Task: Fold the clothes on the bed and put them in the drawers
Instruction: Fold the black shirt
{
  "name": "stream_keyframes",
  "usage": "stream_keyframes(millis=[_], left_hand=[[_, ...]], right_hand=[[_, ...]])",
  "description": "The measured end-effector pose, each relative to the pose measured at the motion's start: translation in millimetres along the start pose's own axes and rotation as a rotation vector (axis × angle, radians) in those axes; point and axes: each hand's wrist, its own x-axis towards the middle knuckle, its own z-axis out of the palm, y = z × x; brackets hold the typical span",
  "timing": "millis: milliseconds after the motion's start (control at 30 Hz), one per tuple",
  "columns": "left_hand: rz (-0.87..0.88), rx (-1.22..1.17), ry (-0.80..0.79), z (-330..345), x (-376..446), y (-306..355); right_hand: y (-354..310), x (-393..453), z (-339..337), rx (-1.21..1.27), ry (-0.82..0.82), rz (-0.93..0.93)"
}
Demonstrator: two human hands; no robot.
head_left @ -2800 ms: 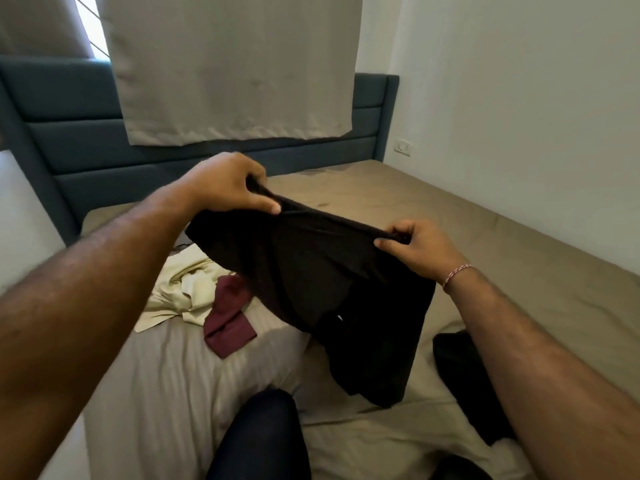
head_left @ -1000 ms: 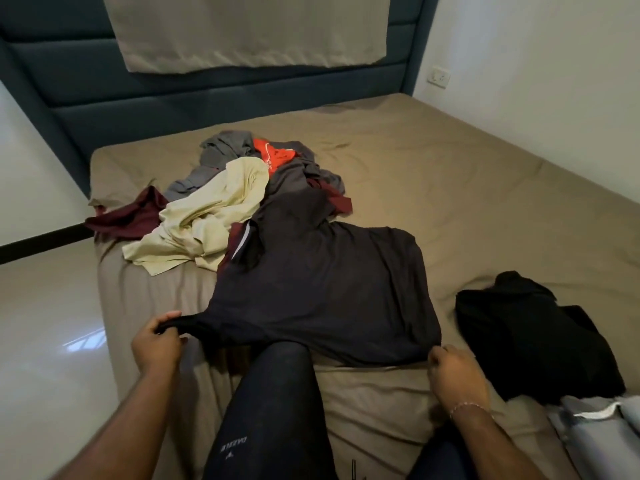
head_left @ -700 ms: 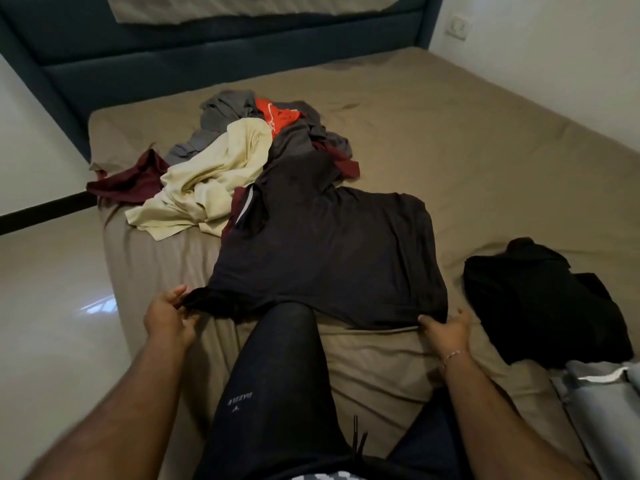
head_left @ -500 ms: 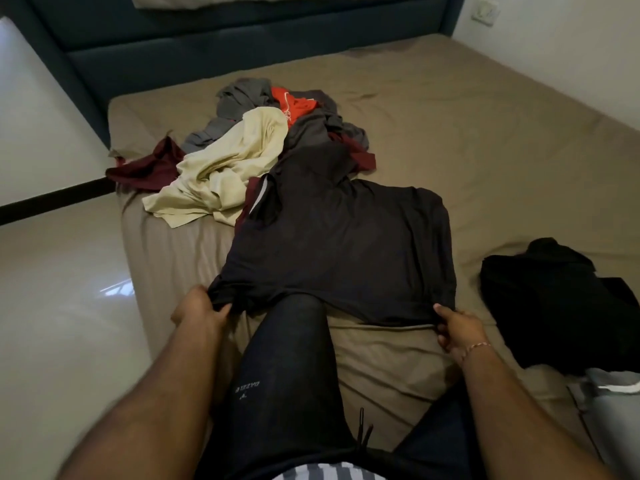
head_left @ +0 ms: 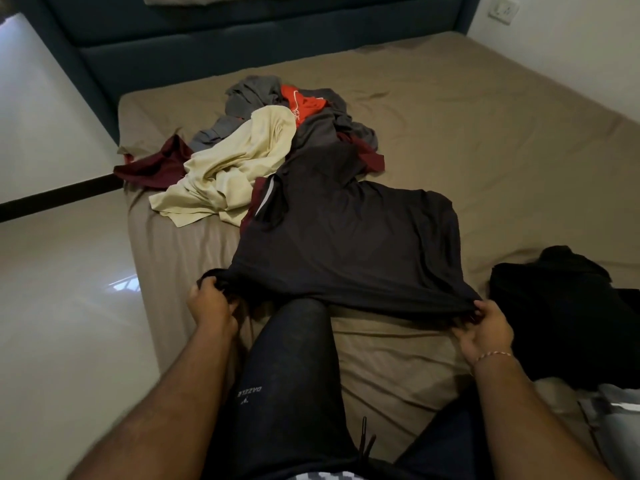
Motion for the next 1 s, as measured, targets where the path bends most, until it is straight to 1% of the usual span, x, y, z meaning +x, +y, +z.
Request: stream_keyframes(millis=[133, 200, 267, 367, 467, 500, 567, 633, 667, 733, 867, 933, 1000], left_hand=[[-0.021, -0.133, -0.093, -4, 8, 15], [-0.080, -0.190, -0.087, -8, 10, 14], [-0.160, -0.260, -0.062, -14, 12, 9], [-0.244, -0.287, -0.063, -22, 11, -3], [-0.351, -0.200, -0.112, -28, 15, -14], [-0.382, -0.139, -0.121, -28, 15, -16], [-0.401, 0.037, -0.136, -22, 10, -16], [-0.362, 0.184, -0.078, -14, 6, -19], [-0.306, 0.210, -0.025, -11, 7, -23], [-0.171, 0.179, 0.056, -5, 9, -25], [-0.027, 0.083, 0.030, 3, 4, -18], [0.033, 0.078, 0.043, 5, 1, -14], [0.073, 0.067, 0.051, 6, -3, -11]], right_hand=[[0, -3, 9, -0.093, -0.020, -0.039], [5, -4, 9, -0.134, -0.071, 0.033], [11, -2, 9, -0.194, -0.113, 0.146], [16, 2, 11, -0.342, -0.079, 0.219], [20, 6, 12, -0.431, -0.051, 0.189], [23, 7, 12, -0.425, -0.059, 0.146], [27, 8, 14, -0.332, -0.092, 0.041], [27, 7, 15, -0.210, -0.114, -0.005], [25, 7, 16, -0.158, -0.125, -0.009], [25, 7, 16, -0.071, -0.169, 0.003], [27, 10, 12, 0.012, -0.176, 0.011], [29, 8, 9, 0.026, -0.127, -0.004], [29, 8, 4, -0.010, -0.067, -0.037]])
